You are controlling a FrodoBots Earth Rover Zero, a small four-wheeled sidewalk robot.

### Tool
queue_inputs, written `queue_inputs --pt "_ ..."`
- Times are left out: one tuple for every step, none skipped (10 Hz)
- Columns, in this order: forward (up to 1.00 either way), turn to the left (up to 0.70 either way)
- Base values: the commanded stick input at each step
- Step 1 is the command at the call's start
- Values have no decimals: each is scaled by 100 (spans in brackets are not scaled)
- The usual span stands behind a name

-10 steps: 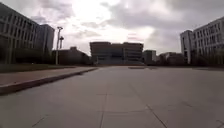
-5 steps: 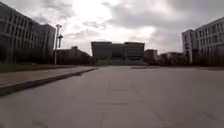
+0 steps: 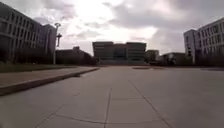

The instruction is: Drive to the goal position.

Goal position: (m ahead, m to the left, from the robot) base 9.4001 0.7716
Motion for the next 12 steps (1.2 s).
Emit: queue_inputs --pt "100 0" --pt "100 0" --pt "100 0" --pt "100 -11" --pt "100 -27" --pt "100 -27" --pt "100 -27" --pt "100 -27" --pt "100 -27" --pt "100 -27" --pt "100 -27" --pt "100 -27"
